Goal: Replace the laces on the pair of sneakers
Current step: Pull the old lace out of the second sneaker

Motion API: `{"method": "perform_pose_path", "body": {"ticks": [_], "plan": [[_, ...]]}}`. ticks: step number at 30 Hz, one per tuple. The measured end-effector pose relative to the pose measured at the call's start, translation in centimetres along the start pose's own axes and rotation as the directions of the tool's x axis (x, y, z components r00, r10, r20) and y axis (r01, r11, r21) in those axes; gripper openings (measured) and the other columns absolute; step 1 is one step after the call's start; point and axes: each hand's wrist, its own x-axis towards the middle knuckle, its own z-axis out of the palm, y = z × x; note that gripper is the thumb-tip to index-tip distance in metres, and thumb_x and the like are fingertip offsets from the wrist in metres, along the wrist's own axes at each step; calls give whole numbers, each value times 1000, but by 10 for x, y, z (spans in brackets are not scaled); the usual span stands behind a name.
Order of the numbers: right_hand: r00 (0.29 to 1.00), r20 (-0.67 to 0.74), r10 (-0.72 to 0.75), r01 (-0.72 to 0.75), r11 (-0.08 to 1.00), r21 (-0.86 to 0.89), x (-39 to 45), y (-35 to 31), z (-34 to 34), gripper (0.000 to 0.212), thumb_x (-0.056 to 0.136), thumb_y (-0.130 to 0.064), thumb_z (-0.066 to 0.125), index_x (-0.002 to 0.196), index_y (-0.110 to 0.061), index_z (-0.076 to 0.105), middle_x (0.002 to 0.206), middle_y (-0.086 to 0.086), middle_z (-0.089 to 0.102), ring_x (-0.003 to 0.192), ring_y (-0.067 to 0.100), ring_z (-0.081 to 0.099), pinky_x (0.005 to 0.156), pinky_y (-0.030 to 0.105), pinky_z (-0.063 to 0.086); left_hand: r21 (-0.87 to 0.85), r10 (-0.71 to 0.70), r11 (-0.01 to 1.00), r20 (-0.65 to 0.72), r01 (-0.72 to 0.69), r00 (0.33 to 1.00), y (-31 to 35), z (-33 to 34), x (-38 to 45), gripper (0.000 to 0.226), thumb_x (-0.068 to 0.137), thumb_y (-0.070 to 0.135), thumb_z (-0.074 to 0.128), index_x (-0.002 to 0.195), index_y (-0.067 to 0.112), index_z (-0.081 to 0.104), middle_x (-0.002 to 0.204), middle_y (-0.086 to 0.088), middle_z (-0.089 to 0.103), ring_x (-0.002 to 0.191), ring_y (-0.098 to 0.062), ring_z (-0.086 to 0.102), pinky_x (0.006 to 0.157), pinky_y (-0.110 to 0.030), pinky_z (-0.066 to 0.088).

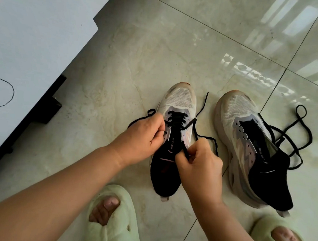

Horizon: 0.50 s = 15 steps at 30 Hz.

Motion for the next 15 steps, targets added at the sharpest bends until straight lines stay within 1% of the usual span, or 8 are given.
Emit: {"method": "perform_pose_path", "body": {"ticks": [2,6,7,8,9,10,13,15], "plan": [[1000,-6,20,-20,1000,19,-4,1,0,28,78,-19,64,67,-15,38,55,1,48,50,15,39,49,37,41,-39,5,999,18,-4,1000,-2,-1,-1,8,87,5,54,87,13,54,65,15,47,61,7,48,56,-7,34],[999,-8,53,-53,998,26,-10,2,1,29,77,-23,65,66,-17,39,53,-1,48,50,13,40,48,34,40,-81,41,996,-22,-42,999,-7,-5,-1,8,83,5,65,81,12,68,66,15,58,61,1,56,59,-8,41],[998,-6,60,-60,998,31,-12,3,2,29,77,-24,65,65,-18,39,53,-2,48,49,13,40,47,34,40,-114,39,993,-33,-43,999,-8,-4,-2,7,82,4,67,81,10,70,70,10,64,64,-1,60,64,-13,47],[998,-1,66,-66,997,37,-14,3,2,30,77,-25,65,65,-18,39,52,-2,48,49,12,40,47,34,39,-146,30,989,-45,-36,999,-8,-3,-3,8,81,3,68,82,9,72,74,6,68,67,-4,64,68,-20,52],[998,4,68,-69,997,42,-15,3,3,30,77,-25,65,65,-18,38,52,-1,47,48,12,39,47,34,39,-171,19,985,-58,-29,998,-9,-2,-4,9,80,3,69,84,10,73,78,4,71,70,-9,67,71,-27,53],[998,8,66,-66,997,44,-17,3,3,31,77,-26,65,65,-18,38,51,-1,47,48,12,38,46,33,38,-186,11,982,-71,-24,997,-10,-1,-5,10,79,4,70,84,11,74,80,4,72,72,-11,68,72,-30,53],[998,16,59,-59,997,42,-20,4,3,31,77,-26,64,65,-19,37,49,-4,44,47,11,37,45,30,35,-193,-3,981,-97,-16,995,-12,1,-7,13,77,8,74,87,16,76,84,9,73,78,-1,68,76,-28,53],[999,24,38,-38,999,16,-19,5,2,31,77,-27,63,65,-18,36,49,-4,44,47,12,37,45,32,36,-204,-60,978,-131,32,990,-15,1,-10,13,76,13,76,87,20,77,85,12,73,81,1,67,78,-30,55]]}}
